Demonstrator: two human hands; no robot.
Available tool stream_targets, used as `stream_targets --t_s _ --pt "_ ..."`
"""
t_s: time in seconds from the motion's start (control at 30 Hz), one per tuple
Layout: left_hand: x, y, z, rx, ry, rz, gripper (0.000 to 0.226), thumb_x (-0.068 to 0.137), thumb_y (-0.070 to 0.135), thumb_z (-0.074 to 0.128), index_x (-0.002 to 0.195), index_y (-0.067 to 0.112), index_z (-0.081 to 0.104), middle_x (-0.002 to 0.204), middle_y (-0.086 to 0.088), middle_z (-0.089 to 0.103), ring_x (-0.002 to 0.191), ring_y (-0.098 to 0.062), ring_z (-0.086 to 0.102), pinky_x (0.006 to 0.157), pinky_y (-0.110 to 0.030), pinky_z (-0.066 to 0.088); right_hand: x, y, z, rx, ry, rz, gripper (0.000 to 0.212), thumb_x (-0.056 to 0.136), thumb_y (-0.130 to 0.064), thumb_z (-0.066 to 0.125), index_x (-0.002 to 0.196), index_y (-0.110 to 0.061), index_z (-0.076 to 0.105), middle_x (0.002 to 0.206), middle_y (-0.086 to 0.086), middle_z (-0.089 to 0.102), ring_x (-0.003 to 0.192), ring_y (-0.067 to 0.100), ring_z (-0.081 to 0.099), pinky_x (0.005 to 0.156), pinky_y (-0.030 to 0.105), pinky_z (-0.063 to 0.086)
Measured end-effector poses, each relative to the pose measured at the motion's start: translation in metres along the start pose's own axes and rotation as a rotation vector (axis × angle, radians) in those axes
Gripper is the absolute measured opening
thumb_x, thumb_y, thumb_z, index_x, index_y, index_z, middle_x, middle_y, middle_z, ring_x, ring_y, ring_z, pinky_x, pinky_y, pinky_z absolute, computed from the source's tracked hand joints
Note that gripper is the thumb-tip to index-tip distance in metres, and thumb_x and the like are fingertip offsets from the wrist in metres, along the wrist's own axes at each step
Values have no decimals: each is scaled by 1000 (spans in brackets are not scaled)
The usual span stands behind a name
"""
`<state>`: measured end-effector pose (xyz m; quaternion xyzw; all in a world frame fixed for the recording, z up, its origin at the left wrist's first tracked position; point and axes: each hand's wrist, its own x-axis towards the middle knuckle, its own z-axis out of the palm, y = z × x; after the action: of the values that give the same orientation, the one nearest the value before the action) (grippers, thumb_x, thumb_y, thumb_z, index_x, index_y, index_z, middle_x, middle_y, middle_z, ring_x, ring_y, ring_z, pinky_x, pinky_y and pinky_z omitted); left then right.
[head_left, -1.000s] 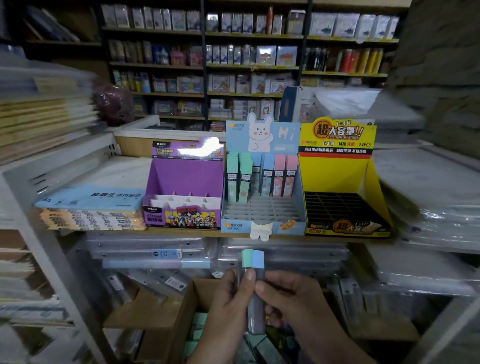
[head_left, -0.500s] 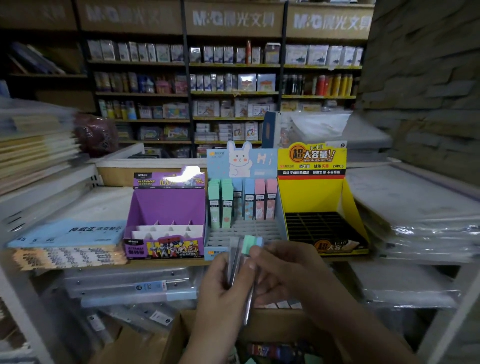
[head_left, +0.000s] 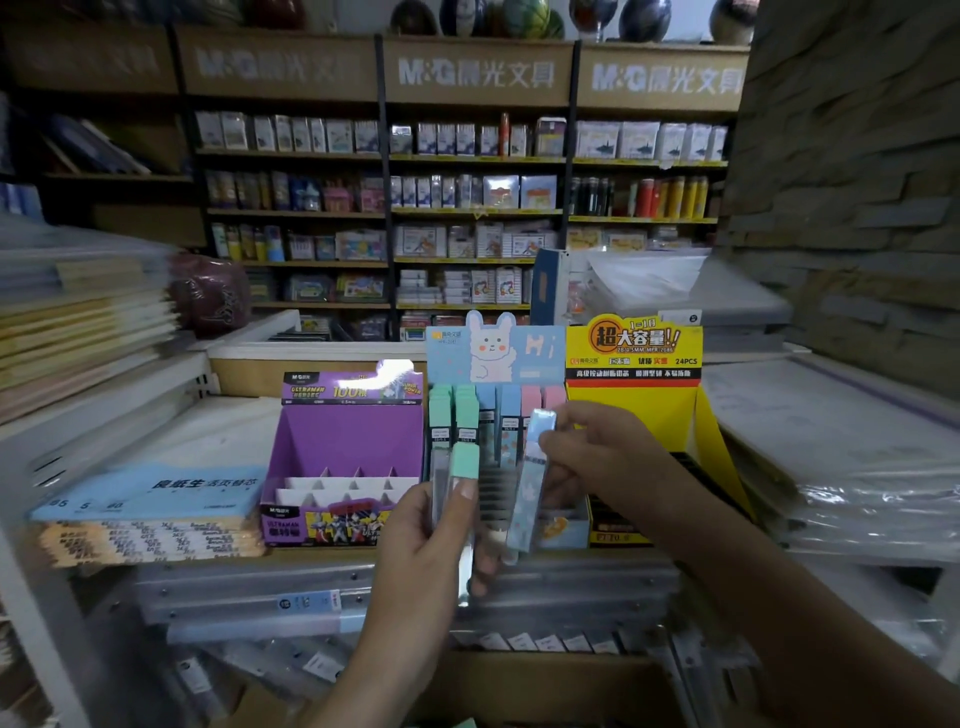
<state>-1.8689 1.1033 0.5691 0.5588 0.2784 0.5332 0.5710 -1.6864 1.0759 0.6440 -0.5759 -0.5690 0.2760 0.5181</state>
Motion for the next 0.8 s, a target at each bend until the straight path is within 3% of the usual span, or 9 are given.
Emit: stream_targets --t_s 0.07,0.13,0.23,0.37,0.5,0.6,0.8 --pt "5 0 -2 -7 27 -1 42 88 46 66 91 5 60 63 -14 65 49 -21 60 41 -30 43 13 -5 -6 7 37 -38 5 96 -3 58 100 0 59 89 35 67 70 41 71 54 36 60" --pt "10 -2 -3 -20 57 -6 36 85 47 69 86 11 64 72 -14 70 48 -21 59 39 -29 41 25 -7 -11 -36 56 -102 12 96 -3 60 108 -5 58 88 33 64 68 36 72 57 38 62" --pt "15 -1 -6 -25 74 -31 27 86 47 71 87 20 68 77 -12 74 47 -19 57 38 -27 41 45 -7 -14 -153 65 -185 16 95 -4 62 109 -11 58 71 16 62 63 32 69 65 48 62" --pt "20 -1 -11 -50 90 -44 18 91 38 71 84 22 69 70 -9 68 44 -17 49 37 -26 36 66 -5 -9 -313 97 -325 13 93 -9 67 103 -17 64 69 2 61 55 15 55 58 34 49" --pt "22 1 -16 -66 71 -56 18 94 23 65 77 24 68 69 -12 65 43 -20 44 37 -25 33 79 0 -1 -356 145 -393 8 92 -15 71 100 -16 71 77 2 65 64 18 61 64 34 52" --pt "24 0 -18 -89 94 -68 14 96 17 61 83 15 64 69 -13 66 43 -20 45 35 -26 34 87 5 2 -389 143 -426 11 90 -15 73 101 -15 74 71 -5 61 61 6 52 61 23 47" --pt "26 -1 -17 -69 118 -35 12 96 15 59 90 4 61 71 -12 68 45 -20 47 36 -26 35 93 6 4 -416 130 -457 14 89 -12 73 103 -14 76 72 5 62 61 8 48 60 14 41"
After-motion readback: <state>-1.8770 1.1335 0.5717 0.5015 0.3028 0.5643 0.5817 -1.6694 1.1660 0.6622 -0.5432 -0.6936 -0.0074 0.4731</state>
